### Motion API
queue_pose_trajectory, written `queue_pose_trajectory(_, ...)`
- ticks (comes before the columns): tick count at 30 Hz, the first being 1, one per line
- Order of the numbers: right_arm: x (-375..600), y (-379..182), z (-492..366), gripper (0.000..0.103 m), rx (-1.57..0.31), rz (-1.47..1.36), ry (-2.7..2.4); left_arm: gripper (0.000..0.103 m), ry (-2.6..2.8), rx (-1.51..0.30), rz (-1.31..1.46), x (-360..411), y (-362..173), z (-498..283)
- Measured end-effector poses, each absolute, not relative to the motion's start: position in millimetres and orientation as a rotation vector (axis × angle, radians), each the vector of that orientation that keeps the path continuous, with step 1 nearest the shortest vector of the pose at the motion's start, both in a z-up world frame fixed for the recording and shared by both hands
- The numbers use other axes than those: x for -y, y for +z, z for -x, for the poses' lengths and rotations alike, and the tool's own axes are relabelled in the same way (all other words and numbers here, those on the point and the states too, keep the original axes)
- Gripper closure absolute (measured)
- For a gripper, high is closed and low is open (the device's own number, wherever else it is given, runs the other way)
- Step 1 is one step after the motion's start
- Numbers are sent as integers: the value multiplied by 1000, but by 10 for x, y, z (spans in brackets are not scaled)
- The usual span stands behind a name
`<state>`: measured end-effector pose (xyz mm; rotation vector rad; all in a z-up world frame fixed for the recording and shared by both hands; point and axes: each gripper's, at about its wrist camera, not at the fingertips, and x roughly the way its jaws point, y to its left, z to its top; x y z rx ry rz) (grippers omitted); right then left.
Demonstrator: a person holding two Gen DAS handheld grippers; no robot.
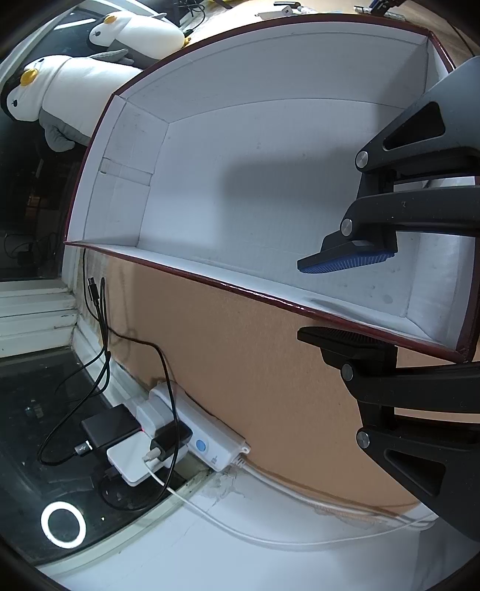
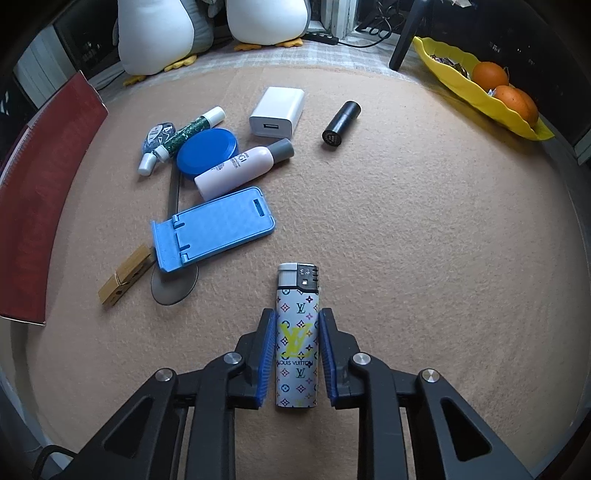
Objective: Organize rigid objects
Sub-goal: 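Carry the lighter with the right tool into the box and release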
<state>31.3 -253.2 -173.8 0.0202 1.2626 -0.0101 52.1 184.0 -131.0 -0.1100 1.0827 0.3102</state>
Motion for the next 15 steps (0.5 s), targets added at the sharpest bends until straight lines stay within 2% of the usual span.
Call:
queue_pose_trajectory(9,2280,-1304,-364,82,-1166,-22,58,75,309,-1083,116,-1846,-1318,-534)
queue_pose_trajectory(15,1747,-876,-468,82,-1076,18,194,86,319,-1078,123,-1874,-1325,-548)
